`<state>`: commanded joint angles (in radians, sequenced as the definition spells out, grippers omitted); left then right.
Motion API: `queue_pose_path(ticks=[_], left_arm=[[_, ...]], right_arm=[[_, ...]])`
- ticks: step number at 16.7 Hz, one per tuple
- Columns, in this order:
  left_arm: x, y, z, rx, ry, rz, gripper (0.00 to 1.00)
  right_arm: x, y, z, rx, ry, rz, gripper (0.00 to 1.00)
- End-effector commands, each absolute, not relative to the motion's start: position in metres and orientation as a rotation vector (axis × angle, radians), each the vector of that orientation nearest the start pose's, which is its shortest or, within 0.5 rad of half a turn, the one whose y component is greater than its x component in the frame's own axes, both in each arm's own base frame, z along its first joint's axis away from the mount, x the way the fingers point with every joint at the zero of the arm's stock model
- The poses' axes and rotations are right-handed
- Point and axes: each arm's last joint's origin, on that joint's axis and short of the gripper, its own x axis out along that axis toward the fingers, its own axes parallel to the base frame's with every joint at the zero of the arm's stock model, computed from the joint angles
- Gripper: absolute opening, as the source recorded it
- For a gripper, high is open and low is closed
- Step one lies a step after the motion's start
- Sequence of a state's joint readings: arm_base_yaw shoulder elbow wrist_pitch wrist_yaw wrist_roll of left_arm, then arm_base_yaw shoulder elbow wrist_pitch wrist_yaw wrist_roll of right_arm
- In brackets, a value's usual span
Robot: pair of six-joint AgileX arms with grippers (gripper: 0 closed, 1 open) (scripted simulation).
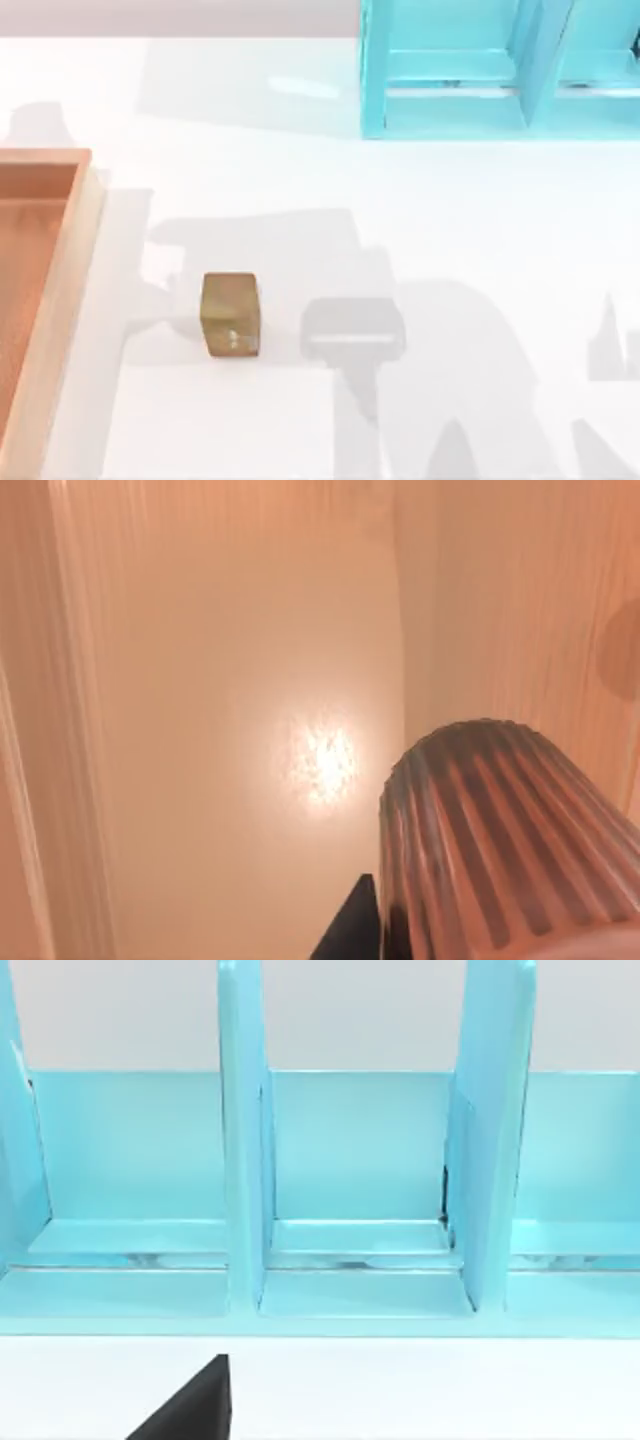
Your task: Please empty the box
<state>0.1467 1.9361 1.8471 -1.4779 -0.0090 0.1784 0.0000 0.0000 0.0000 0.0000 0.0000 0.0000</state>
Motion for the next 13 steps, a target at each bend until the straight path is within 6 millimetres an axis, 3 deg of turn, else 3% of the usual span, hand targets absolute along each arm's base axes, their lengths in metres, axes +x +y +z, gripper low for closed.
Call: queue_pose_path(ticks=[2, 4, 8, 10, 13], left_arm=[[0.378, 0.041, 0.277, 0.030, 1.570, -0.009, 0.00], [0.392, 0.005, 0.264, 0.015, 1.576, -0.022, 0.00], [0.405, -0.106, 0.234, -0.015, 1.573, -0.053, 0.00], [0.404, -0.147, 0.217, -0.008, 1.567, -0.048, 0.00], [0.401, -0.175, 0.199, 0.015, 1.569, -0.027, 0.00]], right_arm=[[0.106, -0.001, 0.160, 0.000, 0.000, 0.000, 1.00], [0.106, -0.001, 0.160, 0.000, 0.000, 0.000, 1.00], [0.106, -0.001, 0.160, 0.000, 0.000, 0.000, 1.00], [0.106, -0.001, 0.160, 0.000, 0.000, 0.000, 1.00], [0.106, -0.001, 0.160, 0.000, 0.000, 0.000, 1.00]])
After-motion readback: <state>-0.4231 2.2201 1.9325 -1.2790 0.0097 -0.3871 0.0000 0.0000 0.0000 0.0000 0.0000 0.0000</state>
